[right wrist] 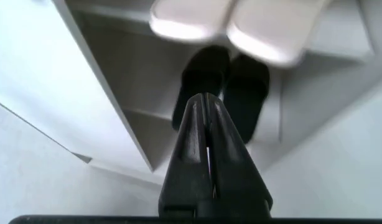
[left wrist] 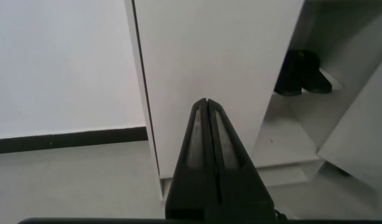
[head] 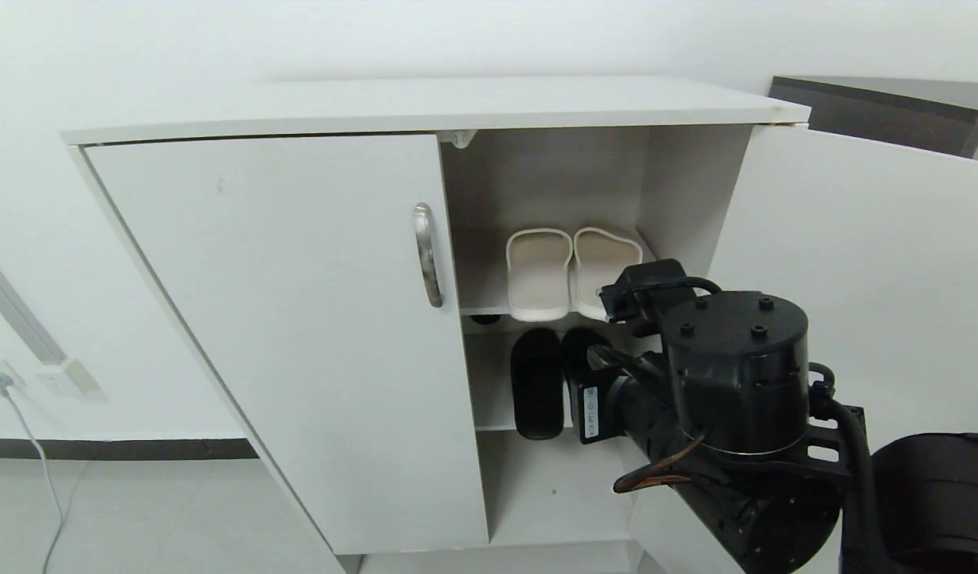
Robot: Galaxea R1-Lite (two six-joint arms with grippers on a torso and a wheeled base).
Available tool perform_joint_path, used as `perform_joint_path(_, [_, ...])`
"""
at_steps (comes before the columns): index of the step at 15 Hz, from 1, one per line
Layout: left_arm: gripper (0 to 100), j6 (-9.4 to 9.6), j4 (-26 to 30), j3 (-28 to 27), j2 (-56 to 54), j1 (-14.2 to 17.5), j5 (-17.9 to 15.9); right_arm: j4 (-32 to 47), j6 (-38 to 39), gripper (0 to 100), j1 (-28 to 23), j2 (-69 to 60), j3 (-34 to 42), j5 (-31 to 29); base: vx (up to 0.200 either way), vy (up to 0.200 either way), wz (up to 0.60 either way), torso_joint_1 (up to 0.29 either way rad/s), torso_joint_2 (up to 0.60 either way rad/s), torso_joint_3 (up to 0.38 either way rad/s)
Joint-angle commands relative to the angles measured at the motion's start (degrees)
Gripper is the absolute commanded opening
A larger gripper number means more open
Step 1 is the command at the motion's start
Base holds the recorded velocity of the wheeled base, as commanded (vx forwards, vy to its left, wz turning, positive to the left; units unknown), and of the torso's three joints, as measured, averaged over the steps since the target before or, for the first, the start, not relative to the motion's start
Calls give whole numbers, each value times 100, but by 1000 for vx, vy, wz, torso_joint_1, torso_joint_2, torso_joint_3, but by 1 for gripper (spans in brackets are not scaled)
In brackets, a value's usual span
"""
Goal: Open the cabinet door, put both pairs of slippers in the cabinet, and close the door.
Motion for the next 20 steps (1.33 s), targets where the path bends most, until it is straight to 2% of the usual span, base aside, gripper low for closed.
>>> perform_joint_path(1, [0, 5, 0, 1, 7, 0, -2, -1, 8, 0, 8, 30, 5, -3, -200, 0, 0, -2, 2, 7])
perform_joint_path(12, [0, -4, 0, 1, 7, 0, -2, -10, 17, 0, -106, 127, 49, 14, -200, 0, 0, 1, 2, 2])
perform_joint_path(15, [0, -4, 0, 1, 7, 0, -2, -115, 26, 0, -291, 250, 137, 50, 0, 0, 0, 0, 0, 0])
perform_joint_path(18, [0, -13, 0, 1, 7, 0, 7, -677, -45, 0, -422, 452, 322, 260, 0, 0, 0, 0, 0, 0])
perform_joint_path(20, [0, -13, 0, 1, 7, 0, 7, -774, -106, 0, -466, 505, 392, 287, 0, 0, 0, 0, 0, 0])
